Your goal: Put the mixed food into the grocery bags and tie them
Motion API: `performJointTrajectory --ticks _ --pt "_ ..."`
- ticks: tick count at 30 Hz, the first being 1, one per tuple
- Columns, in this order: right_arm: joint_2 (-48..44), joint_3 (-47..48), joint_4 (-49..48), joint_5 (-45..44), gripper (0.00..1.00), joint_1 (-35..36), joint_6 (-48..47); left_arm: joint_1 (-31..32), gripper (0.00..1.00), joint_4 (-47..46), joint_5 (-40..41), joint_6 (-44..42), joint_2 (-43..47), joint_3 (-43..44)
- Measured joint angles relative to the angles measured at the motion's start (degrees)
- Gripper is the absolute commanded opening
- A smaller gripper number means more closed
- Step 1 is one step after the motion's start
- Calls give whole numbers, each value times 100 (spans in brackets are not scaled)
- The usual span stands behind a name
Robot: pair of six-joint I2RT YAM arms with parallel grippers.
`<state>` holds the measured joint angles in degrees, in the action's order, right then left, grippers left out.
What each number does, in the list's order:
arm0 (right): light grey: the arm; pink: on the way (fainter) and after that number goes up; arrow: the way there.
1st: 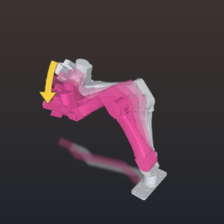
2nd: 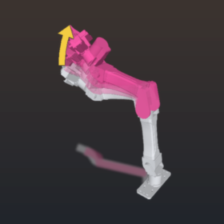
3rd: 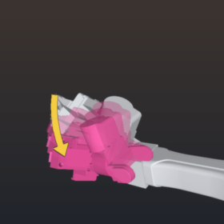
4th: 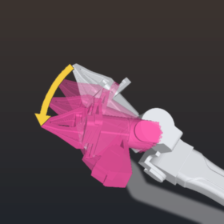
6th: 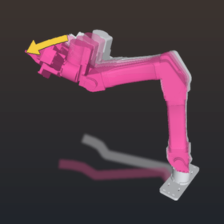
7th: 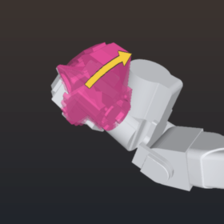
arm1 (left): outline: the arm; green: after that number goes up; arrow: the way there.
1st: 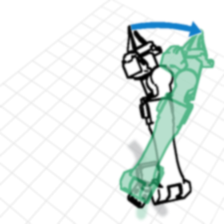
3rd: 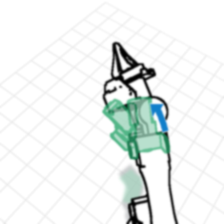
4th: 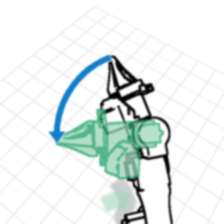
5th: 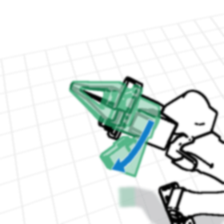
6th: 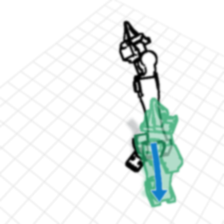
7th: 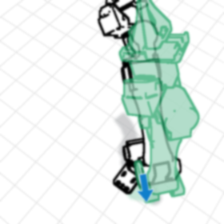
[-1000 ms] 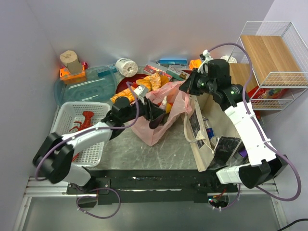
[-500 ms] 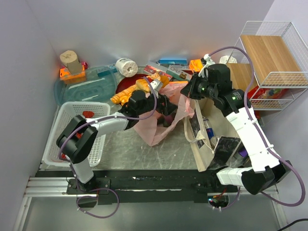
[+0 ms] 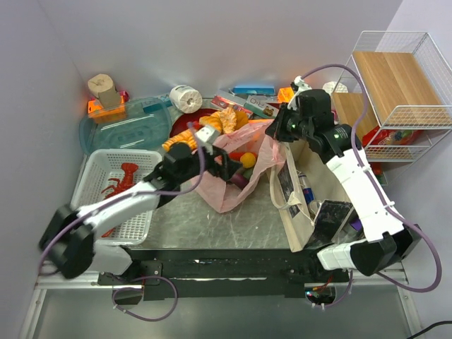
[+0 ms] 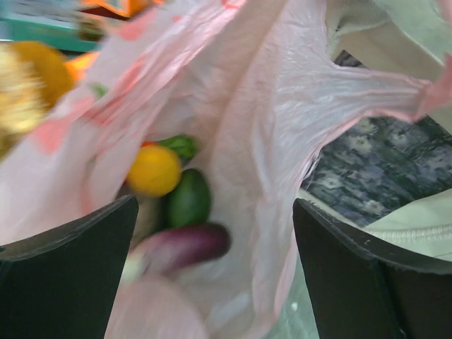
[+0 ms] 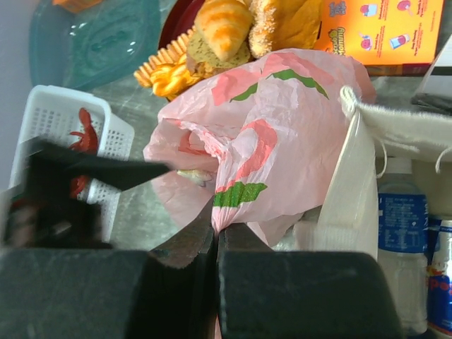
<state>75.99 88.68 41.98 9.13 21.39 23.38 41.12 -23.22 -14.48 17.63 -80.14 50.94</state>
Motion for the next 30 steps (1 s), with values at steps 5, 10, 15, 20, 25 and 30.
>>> performJointTrajectory --ticks 5,10,15,20,25,30 --pt "221 144 46 -107 0 0 -90 90 99 876 1043 -33 1464 -601" --pt "238 144 52 -120 0 0 -98 280 96 1482 1628 476 2011 -1237" --pt "238 144 48 -116 0 0 -94 804 97 1871 2090 1056 1781 -1639" --pt "236 142 46 -114 0 0 -92 1263 97 1985 2750 1207 994 -1281" --pt "205 98 39 -114 0 0 -92 1517 92 2317 3727 1200 138 -507" --pt "90 20 28 -114 0 0 -94 1593 82 2669 4555 1154 -376 -133"
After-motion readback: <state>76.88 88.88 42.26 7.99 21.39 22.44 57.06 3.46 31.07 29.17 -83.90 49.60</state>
